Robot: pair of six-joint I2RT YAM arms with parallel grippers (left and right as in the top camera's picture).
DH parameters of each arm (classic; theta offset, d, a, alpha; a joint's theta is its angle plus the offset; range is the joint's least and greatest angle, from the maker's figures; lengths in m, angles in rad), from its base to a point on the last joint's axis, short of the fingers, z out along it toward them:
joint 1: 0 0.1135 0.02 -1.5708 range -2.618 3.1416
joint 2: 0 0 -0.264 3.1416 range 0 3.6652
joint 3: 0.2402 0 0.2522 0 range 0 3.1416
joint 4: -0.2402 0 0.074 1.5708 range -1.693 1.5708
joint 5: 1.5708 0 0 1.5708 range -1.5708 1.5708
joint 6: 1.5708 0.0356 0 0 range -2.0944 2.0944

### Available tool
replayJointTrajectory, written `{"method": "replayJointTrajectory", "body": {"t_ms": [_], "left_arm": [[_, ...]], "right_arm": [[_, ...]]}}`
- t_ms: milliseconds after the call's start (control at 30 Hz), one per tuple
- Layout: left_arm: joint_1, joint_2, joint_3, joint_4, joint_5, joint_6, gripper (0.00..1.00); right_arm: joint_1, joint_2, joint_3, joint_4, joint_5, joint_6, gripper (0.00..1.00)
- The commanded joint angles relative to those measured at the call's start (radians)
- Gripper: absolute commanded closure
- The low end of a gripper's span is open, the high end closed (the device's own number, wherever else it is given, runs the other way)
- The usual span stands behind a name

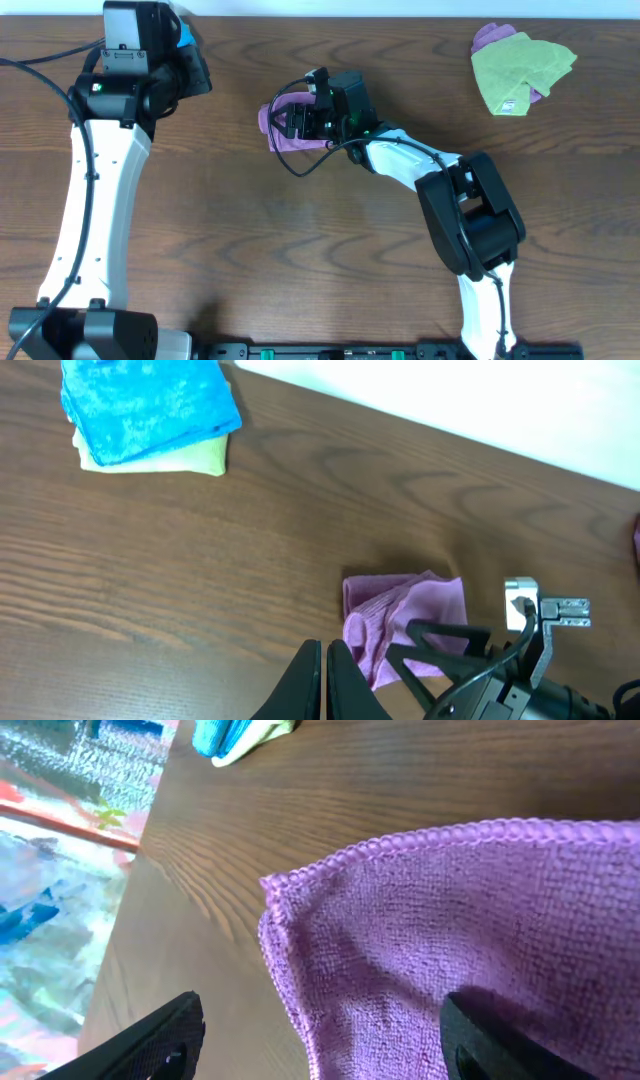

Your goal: Fold the cloth

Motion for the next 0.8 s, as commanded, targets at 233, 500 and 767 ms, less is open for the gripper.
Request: {"method": "replayJointTrajectory", "body": {"t_ms": [233,500,767], "left_arm": [[0.002,-0.001,-0.014,0.006,0.002,0.022,0.94],[0.018,0.001,-0.018,0.055,-0.004,0.045,0.9],[0.069,0.001,-0.018,0.079,0.027,0.041,0.84]], "right_arm": [[0.005,0.013,0.019,0.067,-0.012,0.061,0.22],[0.011,0.031,0.019,0.232,0.013,0.111,0.14],[0.014,0.145,0.021,0.429,-0.042,0.276,0.06]]}}
